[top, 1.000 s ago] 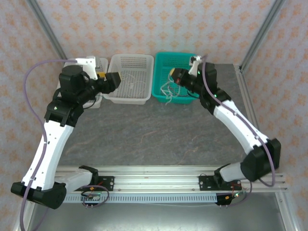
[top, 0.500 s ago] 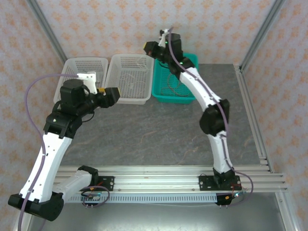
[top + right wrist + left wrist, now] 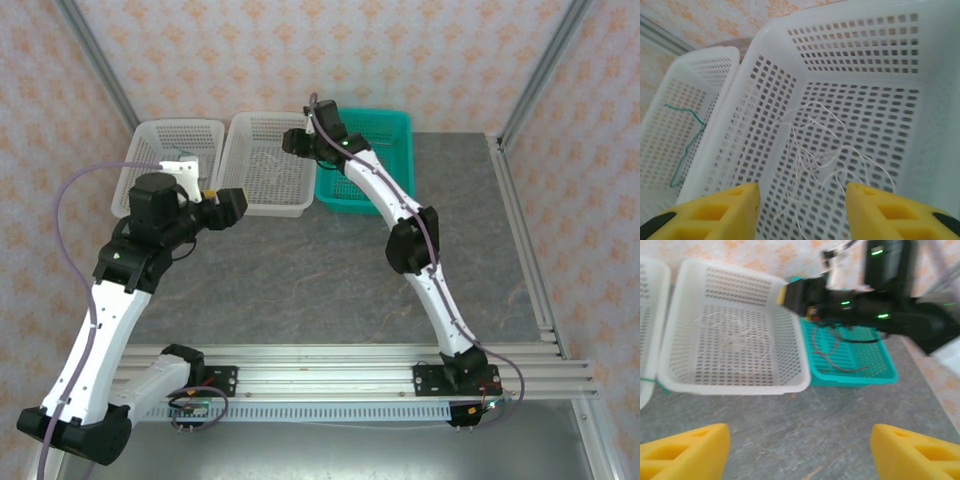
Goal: Untangle the cables
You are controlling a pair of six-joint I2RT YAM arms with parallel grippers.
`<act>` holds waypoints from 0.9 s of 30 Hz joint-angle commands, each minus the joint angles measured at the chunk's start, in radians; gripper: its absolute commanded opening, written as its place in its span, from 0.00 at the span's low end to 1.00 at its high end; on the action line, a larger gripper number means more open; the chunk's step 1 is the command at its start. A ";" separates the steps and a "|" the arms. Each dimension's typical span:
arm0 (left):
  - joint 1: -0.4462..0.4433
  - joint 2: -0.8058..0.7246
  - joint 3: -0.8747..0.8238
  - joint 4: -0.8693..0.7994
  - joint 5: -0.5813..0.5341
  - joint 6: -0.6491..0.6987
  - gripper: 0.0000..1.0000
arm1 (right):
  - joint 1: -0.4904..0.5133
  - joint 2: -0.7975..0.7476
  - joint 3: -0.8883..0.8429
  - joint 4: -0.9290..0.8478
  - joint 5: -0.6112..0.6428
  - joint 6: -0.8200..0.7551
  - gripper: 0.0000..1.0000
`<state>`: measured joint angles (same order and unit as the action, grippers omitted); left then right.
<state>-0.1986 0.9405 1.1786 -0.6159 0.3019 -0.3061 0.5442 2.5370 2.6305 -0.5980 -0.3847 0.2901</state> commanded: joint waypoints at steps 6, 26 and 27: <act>-0.003 -0.126 -0.353 0.193 -0.413 0.006 0.91 | 0.000 -0.637 -0.605 -0.081 0.260 -0.269 0.54; 0.017 -0.067 -0.877 0.828 -0.794 0.249 0.95 | -0.304 -1.432 -2.304 1.028 0.923 -0.333 1.00; 0.026 -0.037 -0.881 0.862 -0.787 0.257 0.95 | -0.328 -1.375 -2.298 1.061 0.919 -0.322 1.00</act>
<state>-0.1909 0.8577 0.3237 0.0181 -0.4381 -0.1017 0.2680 1.0679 0.3294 0.2577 0.4656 -0.0704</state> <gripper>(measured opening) 0.951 0.995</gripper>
